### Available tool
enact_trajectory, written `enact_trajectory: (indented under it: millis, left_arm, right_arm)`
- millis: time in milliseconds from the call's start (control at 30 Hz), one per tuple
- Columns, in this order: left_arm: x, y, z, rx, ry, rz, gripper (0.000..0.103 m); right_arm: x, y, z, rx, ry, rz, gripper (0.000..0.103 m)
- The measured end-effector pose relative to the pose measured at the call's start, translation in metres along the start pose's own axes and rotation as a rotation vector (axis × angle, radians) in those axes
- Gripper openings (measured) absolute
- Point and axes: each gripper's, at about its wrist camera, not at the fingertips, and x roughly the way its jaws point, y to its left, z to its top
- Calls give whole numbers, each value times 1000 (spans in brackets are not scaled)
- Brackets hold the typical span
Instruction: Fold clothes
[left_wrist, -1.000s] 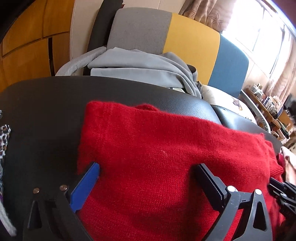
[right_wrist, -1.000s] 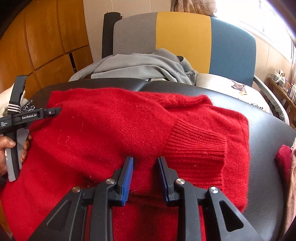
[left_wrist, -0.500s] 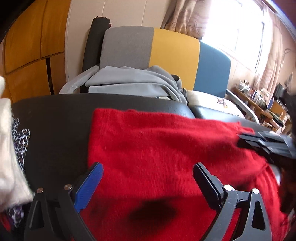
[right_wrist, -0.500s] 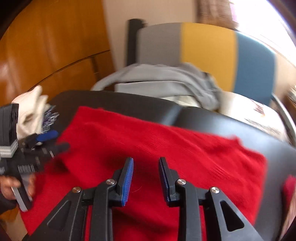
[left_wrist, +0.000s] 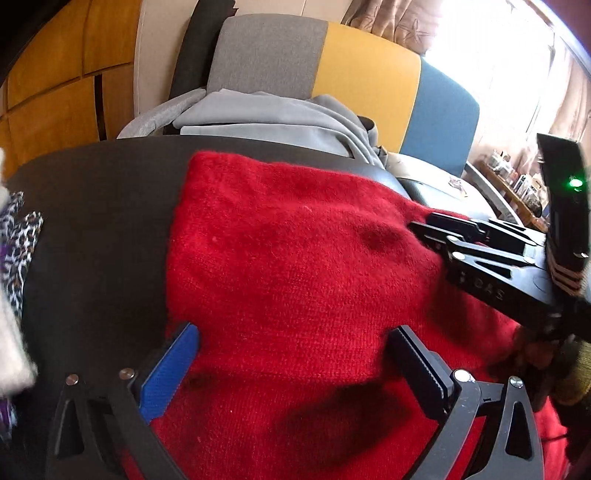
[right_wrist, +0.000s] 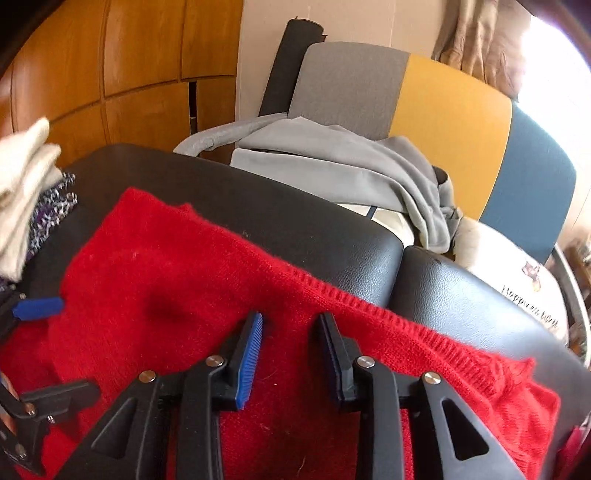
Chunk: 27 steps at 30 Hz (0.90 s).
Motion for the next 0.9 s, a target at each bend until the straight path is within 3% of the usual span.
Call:
enact_trajectory:
  millis: [67, 133, 200, 367, 600, 800, 900]
  left_arm:
    - [-11, 2, 6, -10, -6, -13, 94]
    - [-45, 10, 0, -40, -67, -57, 94]
    - [-79, 20, -16, -53, -113, -81, 97]
    - [-138, 50, -80, -87, -98, -120, 99]
    - [-173, 78, -176, -171, 12, -58, 99]
    - [-182, 71, -204, -193, 41, -64, 101]
    - [-180, 61, -213, -189, 64, -86, 101]
  right_arm:
    - [-3, -8, 5, 21, 23, 31, 32]
    - [-26, -17, 7, 78, 48, 67, 33]
    - [-61, -30, -7, 147, 15, 148, 35]
    - [-141, -82, -93, 387, 40, 340, 40]
    - [-236, -146, -273, 767, 100, 302, 42]
    - [-261, -134, -345, 925, 18, 539, 44]
    - [-256, -113, -348, 899, 28, 661, 44]
